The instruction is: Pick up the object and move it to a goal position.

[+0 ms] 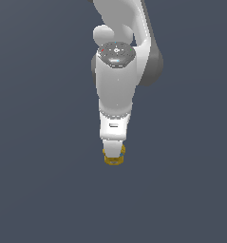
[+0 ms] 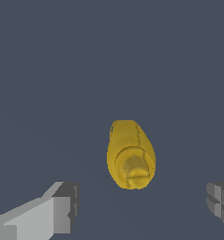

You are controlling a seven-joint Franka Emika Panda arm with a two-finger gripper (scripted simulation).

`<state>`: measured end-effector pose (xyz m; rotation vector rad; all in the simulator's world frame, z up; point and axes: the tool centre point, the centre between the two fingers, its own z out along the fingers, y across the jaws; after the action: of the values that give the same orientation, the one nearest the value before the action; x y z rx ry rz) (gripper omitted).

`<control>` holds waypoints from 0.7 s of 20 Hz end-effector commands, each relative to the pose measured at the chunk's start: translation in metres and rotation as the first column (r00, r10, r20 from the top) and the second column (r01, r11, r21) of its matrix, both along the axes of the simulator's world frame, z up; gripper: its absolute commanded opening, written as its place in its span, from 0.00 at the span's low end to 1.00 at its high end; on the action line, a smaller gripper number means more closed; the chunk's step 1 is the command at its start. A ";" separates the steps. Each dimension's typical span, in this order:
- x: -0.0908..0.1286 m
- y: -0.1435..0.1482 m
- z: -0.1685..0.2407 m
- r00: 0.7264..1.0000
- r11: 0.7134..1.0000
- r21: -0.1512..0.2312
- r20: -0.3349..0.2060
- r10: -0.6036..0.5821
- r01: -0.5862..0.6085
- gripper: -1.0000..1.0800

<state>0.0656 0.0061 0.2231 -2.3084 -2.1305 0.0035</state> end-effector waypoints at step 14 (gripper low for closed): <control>0.003 -0.002 -0.021 0.999 0.999 0.001 0.002 0.035 -0.035 0.96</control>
<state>0.0686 0.0046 0.2092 -2.2715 -2.1714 -0.0011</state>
